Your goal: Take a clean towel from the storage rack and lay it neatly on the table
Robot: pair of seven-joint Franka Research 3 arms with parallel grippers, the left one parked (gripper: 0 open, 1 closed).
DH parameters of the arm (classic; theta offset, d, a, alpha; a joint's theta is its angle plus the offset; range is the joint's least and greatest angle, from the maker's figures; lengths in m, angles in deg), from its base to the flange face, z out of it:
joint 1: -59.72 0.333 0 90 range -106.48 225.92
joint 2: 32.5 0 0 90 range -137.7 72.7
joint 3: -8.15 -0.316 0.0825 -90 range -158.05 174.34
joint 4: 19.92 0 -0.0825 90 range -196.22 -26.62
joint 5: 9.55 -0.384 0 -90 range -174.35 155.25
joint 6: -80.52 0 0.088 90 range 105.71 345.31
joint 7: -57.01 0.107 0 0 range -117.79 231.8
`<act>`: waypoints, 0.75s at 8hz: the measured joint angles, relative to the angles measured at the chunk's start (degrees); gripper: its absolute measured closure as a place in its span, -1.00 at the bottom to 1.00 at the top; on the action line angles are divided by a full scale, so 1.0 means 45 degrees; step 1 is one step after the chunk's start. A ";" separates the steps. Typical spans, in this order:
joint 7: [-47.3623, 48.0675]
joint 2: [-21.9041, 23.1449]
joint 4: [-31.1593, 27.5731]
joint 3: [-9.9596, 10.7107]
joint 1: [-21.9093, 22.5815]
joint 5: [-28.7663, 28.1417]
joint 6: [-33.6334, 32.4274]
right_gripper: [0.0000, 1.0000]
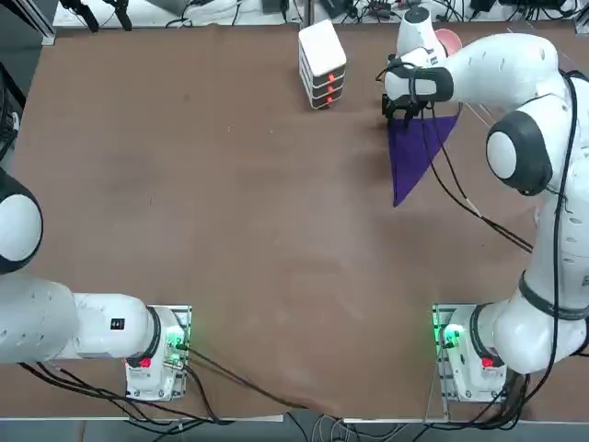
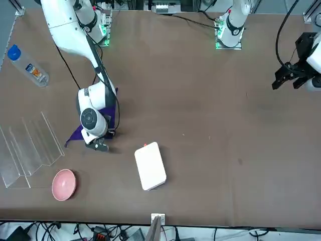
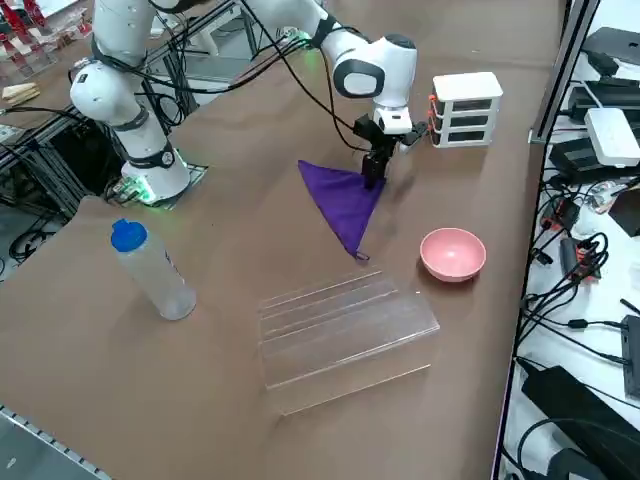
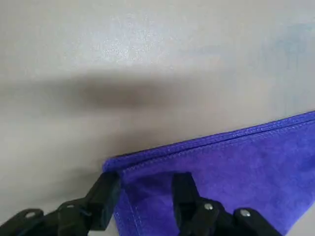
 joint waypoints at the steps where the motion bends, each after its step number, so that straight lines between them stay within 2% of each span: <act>1: 0.0003 0.0000 0.0003 0.0000 0.0000 0.0000 0.0013 -0.32; 6: 0.0445 -0.0174 0.0276 -0.0008 0.0038 0.0025 0.0074 -0.27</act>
